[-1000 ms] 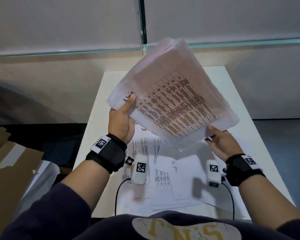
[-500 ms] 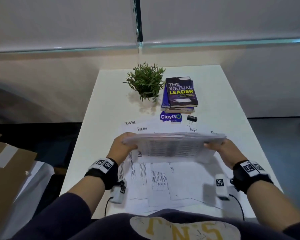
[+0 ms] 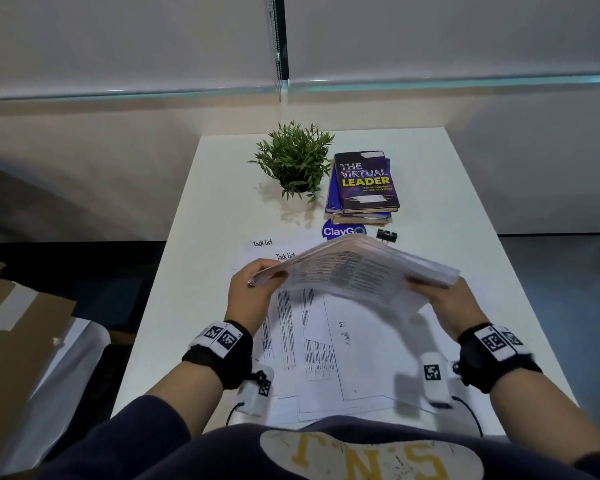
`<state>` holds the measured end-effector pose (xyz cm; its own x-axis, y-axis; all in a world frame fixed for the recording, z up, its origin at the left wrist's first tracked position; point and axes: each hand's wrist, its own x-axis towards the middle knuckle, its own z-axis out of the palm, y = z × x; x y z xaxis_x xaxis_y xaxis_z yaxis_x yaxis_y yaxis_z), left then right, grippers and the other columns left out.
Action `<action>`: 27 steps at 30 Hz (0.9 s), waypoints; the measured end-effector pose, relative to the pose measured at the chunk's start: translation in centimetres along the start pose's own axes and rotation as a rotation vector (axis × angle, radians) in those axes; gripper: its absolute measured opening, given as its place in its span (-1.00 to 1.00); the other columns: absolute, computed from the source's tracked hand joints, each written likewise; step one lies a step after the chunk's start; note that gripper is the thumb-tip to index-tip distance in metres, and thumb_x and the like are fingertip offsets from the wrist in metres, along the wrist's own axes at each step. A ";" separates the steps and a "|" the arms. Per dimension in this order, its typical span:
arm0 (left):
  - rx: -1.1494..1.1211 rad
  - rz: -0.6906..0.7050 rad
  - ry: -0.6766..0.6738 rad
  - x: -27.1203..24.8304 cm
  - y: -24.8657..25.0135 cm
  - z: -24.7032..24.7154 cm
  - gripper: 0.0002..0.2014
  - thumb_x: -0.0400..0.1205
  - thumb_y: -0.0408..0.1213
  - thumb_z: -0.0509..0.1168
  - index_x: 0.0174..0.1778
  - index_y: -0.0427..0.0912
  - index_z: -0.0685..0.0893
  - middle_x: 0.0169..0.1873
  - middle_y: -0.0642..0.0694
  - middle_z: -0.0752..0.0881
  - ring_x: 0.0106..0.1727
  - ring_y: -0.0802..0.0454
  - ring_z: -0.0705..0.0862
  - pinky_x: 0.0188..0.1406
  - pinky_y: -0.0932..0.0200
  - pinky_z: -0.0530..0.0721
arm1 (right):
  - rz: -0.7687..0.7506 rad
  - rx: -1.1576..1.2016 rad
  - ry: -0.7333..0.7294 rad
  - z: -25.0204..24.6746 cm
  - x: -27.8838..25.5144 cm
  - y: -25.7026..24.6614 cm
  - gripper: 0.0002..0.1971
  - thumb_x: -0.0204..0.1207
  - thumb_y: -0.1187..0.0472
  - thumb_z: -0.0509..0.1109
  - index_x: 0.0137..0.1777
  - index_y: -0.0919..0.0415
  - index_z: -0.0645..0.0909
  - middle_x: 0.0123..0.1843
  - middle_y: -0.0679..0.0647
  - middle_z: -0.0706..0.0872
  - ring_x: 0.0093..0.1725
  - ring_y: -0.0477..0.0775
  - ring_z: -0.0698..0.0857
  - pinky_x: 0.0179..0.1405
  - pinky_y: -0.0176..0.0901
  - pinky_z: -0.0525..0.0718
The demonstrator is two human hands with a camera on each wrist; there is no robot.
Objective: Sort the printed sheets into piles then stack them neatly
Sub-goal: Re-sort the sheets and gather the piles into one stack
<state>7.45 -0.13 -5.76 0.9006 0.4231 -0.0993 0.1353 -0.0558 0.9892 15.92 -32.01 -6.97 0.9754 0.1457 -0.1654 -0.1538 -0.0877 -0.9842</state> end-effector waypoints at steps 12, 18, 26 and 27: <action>0.235 -0.110 -0.036 0.9 -0.8 0.5 -0.87 0.49 -0.37 0.46 -0.35 -0.18 0.66 -0.37 -0.11 0.71 -0.35 0.01 0.61 -0.42 0.33 0.52 | 0.127 0.234 0.019 2.6 0.7 -0.2 -0.62 0.29 0.37 0.62 0.12 0.42 0.73 -0.16 0.08 0.87 -0.17 0.05 0.82 -0.40 -0.25 0.74; -0.017 -0.126 -0.006 0.7 -1.8 -1.9 -0.72 0.39 -0.55 0.53 -0.10 -0.13 0.72 -0.18 -0.02 0.75 -0.20 0.14 0.70 -0.23 0.34 0.65 | 0.075 0.139 -0.041 0.1 1.0 1.4 -0.16 -0.20 -0.18 0.78 0.11 0.26 0.78 0.06 0.20 0.84 0.03 0.13 0.77 0.06 -0.04 0.64; -0.035 -0.164 -0.012 0.8 -1.1 -0.6 -0.88 0.42 -0.49 0.46 -0.24 -0.29 0.65 -0.34 -0.22 0.69 -0.30 -0.03 0.63 -0.39 0.16 0.57 | 0.095 0.147 -0.010 0.7 1.2 0.8 -0.45 0.03 0.21 0.76 0.07 0.33 0.79 0.08 0.27 0.83 0.06 0.22 0.78 0.06 0.03 0.69; -0.054 -0.165 -0.030 0.8 -1.1 -1.0 -0.85 0.38 -0.45 0.48 -0.22 -0.26 0.65 -0.31 -0.22 0.71 -0.27 -0.04 0.65 -0.38 0.16 0.60 | 0.093 0.110 -0.035 0.4 1.1 0.8 -0.51 0.12 0.25 0.73 0.08 0.33 0.78 0.07 0.27 0.83 0.05 0.22 0.76 0.04 0.01 0.66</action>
<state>7.61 1.15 -6.84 0.8799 0.3956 -0.2634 0.2608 0.0616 0.9634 16.78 -31.55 -7.94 0.9504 0.1761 -0.2565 -0.2615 0.0058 -0.9652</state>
